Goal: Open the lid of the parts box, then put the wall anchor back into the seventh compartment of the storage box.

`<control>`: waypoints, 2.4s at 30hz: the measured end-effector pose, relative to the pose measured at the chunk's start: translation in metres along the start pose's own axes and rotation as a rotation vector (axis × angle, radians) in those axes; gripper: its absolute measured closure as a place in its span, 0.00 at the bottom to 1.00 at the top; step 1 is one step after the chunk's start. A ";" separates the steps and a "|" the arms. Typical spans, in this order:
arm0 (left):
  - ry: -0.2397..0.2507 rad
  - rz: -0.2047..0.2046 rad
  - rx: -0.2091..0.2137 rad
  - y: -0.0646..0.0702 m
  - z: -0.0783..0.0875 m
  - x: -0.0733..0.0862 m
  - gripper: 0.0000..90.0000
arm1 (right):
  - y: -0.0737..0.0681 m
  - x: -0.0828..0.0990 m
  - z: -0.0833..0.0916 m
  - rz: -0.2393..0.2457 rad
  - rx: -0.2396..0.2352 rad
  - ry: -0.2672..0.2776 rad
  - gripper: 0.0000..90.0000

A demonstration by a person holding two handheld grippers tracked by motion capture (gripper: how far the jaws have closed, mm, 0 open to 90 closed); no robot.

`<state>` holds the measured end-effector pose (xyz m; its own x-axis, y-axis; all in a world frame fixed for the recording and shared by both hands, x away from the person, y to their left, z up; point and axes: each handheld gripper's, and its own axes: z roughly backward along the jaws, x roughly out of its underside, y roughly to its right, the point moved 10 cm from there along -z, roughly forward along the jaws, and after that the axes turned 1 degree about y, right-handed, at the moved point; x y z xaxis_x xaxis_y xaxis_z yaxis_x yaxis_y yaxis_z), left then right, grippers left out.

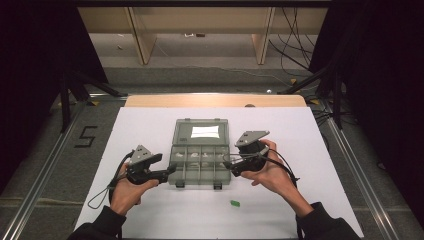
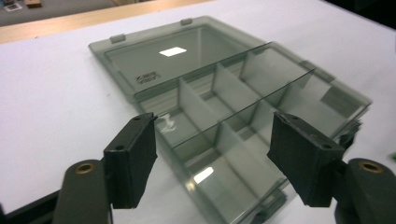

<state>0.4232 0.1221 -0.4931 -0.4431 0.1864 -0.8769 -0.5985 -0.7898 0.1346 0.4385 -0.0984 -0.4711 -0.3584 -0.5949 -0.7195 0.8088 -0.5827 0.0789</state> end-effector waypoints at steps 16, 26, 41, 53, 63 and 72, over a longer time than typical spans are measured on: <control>0.074 -0.043 0.035 0.018 0.011 -0.008 0.29 | -0.020 0.031 0.008 0.032 -0.037 -0.068 0.30; 0.091 -0.043 0.032 0.024 0.017 -0.008 0.26 | -0.028 0.047 0.010 0.028 -0.056 -0.109 0.30; 0.102 -0.053 0.033 0.027 0.021 -0.008 0.20 | -0.043 0.055 0.011 0.057 -0.079 -0.153 0.30; 0.109 -0.070 0.053 0.039 0.021 -0.007 0.19 | -0.053 0.072 0.009 0.108 -0.114 -0.271 0.37; 0.121 -0.072 0.053 0.040 0.021 -0.009 0.19 | -0.064 0.082 0.006 0.138 -0.170 -0.338 0.52; 0.132 -0.097 0.069 0.047 0.022 -0.009 0.20 | -0.069 0.091 -0.001 0.170 -0.189 -0.379 0.67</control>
<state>0.3845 0.0966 -0.4685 -0.2918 0.1778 -0.9398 -0.6807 -0.7288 0.0734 0.3507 -0.1121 -0.5423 -0.3304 -0.8544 -0.4011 0.9290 -0.3694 0.0215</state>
